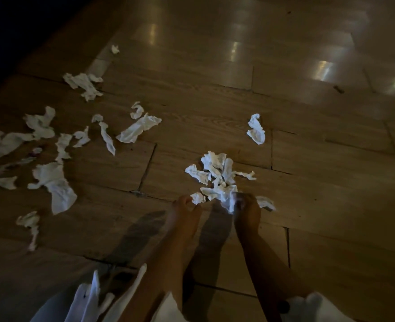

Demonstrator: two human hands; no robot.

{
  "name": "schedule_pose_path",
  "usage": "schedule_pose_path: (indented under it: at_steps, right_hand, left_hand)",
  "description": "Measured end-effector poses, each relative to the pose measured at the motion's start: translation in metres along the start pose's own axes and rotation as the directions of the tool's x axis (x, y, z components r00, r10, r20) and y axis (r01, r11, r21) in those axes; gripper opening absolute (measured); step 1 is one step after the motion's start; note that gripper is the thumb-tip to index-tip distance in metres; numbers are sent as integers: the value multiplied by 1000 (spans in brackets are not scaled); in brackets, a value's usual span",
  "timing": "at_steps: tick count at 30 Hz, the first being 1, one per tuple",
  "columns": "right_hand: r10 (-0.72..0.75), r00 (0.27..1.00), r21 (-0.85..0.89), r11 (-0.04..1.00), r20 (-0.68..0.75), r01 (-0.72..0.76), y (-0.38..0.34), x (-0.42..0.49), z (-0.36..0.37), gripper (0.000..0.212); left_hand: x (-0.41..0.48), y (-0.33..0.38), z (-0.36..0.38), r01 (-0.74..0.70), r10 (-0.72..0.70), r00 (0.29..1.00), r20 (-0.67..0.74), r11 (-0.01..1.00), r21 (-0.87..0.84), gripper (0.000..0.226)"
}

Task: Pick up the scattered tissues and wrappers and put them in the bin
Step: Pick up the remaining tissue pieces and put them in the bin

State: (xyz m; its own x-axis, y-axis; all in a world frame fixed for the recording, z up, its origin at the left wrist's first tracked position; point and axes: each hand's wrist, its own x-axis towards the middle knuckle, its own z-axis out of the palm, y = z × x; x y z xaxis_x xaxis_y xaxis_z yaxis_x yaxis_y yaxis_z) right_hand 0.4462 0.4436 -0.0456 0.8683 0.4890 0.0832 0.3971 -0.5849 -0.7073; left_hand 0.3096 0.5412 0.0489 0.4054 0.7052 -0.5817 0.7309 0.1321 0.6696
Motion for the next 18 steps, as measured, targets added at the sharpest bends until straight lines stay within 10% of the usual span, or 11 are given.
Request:
schedule_pose_path:
  at_steps: [7, 18]
  right_hand:
    - [159, 878, -265, 963, 452, -37, 3, 9, 15, 34]
    - [143, 987, 71, 986, 76, -148, 27, -14, 5, 24]
  left_hand:
    - [9, -9, -11, -53, 60, 997, -48, 990, 132, 39]
    - [81, -9, 42, -272, 212, 962, 170, 767, 581, 56]
